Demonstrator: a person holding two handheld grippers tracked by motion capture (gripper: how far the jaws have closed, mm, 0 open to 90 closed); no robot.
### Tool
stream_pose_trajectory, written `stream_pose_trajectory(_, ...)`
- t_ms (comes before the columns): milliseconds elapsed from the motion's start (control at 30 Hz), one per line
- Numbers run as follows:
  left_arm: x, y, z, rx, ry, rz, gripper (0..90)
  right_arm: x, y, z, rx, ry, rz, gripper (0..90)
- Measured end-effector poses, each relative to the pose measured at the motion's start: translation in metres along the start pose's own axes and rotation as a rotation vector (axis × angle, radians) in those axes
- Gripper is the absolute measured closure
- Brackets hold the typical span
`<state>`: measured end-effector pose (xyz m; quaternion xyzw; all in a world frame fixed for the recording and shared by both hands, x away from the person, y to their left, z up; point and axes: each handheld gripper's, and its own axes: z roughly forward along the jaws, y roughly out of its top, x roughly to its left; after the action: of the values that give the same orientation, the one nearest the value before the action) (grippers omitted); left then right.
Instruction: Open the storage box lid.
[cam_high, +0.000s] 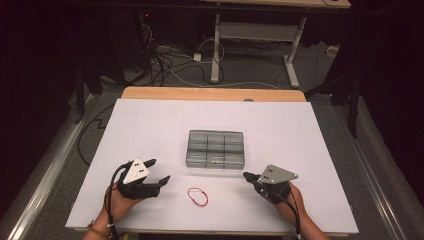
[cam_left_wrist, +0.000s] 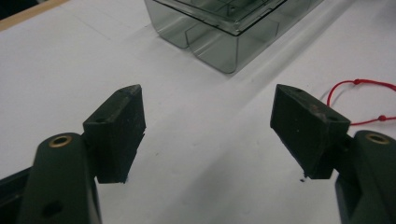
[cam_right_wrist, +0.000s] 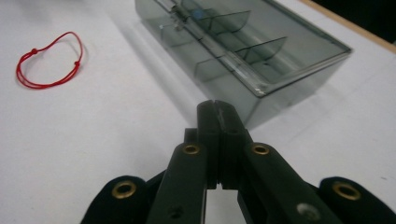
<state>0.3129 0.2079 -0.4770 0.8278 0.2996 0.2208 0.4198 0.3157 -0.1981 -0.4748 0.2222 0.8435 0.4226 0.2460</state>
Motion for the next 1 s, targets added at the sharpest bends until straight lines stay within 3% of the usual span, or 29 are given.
stream_pose_trajectory(100, -0.003, 0.01, 0.012, 0.032, -0.032, 0.017, 26.4, 0.006, 0.003, 0.01, 0.037, 0.015, -0.011, 90.0)
stream_pose_trajectory(300, -0.002, 0.031, 0.037, 0.073, -0.068, 0.023, 27.1, 0.012, 0.022, 0.03, 0.051, 0.03, -0.046, 90.0)
stream_pose_trajectory(367, 0.001, 0.038, 0.047, 0.082, -0.079, 0.011, 27.1, 0.015, 0.03, 0.037, 0.057, 0.029, -0.069, 90.0)
stream_pose_trajectory(533, 0.008, 0.049, 0.061, 0.07, -0.112, -0.037, 27.4, 0.017, 0.042, 0.053, 0.071, 0.025, -0.073, 90.0)
stream_pose_trajectory(800, 0.007, 0.047, 0.071, 0.081, -0.141, -0.073, 33.4, 0.019, 0.044, 0.073, 0.107, 0.03, -0.064, 90.0)
stream_pose_trajectory(1000, 0.004, 0.047, 0.072, 0.076, -0.156, -0.061, 40.0, 0.019, 0.045, 0.074, 0.062, 0.038, -0.035, 90.0)
